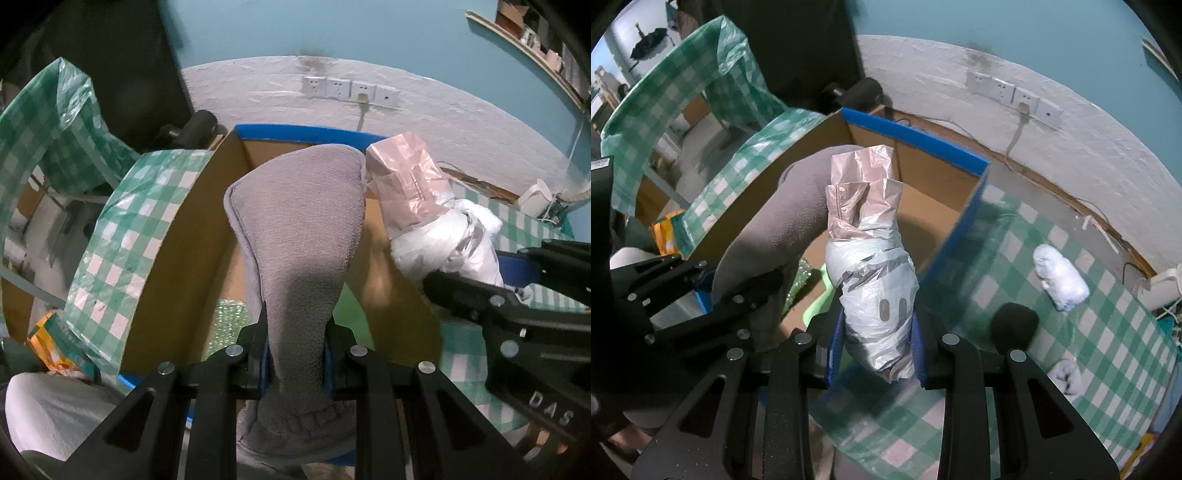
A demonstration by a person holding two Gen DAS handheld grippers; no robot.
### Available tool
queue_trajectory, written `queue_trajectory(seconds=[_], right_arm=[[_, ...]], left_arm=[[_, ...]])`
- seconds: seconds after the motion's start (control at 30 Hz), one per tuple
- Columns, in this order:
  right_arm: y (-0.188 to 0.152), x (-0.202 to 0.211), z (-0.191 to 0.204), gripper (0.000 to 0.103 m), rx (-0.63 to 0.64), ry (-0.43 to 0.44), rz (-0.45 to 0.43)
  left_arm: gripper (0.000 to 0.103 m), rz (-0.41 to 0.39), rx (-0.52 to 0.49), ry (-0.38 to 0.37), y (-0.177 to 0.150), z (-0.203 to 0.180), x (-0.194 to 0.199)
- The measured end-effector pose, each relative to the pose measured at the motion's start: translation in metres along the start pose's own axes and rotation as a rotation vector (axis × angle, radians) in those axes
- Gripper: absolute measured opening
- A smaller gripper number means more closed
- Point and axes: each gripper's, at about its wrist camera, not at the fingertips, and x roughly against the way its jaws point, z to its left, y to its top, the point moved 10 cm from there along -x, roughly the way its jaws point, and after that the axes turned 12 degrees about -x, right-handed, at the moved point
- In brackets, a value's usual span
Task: Organize soft objects
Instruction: 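Carry the grey roll and wrapped bundle over the cardboard box with both tools, then open both tools to drop the grey roll and wrapped bundle into the box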
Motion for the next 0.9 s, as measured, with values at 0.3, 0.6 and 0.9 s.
queue_trajectory(seconds=[0.3, 0.6, 0.9], right_arm=[[-0.001, -0.023, 0.016, 0.036, 0.004, 0.009, 0.031], [0.007, -0.018, 0.005, 0.059, -0.016, -0.033, -0.008], [0.002, 0.000, -0.016, 0.059, -0.031, -0.049, -0.033]], left_arm=[[0.038, 0.033, 0.052, 0.012, -0.009, 0.014, -0.016], [0.066, -0.003, 0.078, 0.063, -0.004, 0.028, -0.006], [0.071, -0.048, 0.026, 0.060, 0.009, 0.010, 0.007]])
